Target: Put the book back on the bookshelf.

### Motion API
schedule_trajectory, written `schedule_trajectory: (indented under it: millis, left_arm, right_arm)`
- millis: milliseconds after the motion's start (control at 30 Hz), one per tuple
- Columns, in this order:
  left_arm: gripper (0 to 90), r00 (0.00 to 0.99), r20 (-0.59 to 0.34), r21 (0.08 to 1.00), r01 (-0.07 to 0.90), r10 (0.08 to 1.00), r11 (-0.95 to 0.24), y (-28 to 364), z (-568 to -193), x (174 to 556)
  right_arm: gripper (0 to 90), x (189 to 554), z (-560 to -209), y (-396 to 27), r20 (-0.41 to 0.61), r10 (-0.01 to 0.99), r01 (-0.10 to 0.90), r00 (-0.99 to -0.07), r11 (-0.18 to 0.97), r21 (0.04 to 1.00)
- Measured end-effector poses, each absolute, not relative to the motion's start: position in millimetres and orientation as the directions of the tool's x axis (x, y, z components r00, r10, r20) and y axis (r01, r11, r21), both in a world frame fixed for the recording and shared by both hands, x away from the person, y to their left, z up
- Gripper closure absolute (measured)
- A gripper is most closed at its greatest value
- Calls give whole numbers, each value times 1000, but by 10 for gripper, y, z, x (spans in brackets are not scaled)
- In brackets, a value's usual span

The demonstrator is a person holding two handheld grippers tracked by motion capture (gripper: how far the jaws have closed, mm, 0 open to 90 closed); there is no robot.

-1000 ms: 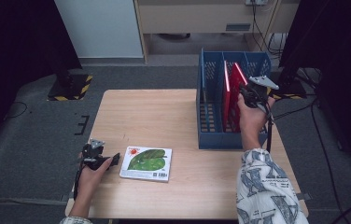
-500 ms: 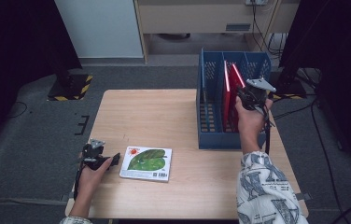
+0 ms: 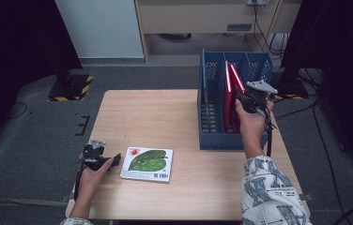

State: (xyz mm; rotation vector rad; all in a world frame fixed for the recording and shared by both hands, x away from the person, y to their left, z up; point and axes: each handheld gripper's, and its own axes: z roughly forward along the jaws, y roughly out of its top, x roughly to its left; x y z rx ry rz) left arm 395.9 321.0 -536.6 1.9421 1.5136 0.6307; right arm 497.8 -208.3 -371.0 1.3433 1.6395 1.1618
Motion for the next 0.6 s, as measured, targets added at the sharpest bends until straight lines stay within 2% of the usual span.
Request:
schedule_trajectory:
  millis: [600]
  left_arm:
    - [20, 242, 10, 702, 689, 970, -179, 3208, -5366, 3960]
  right_arm:
    - [700, 4821, -3769, -2107, 17, 967, 347, -255, 76, 935]
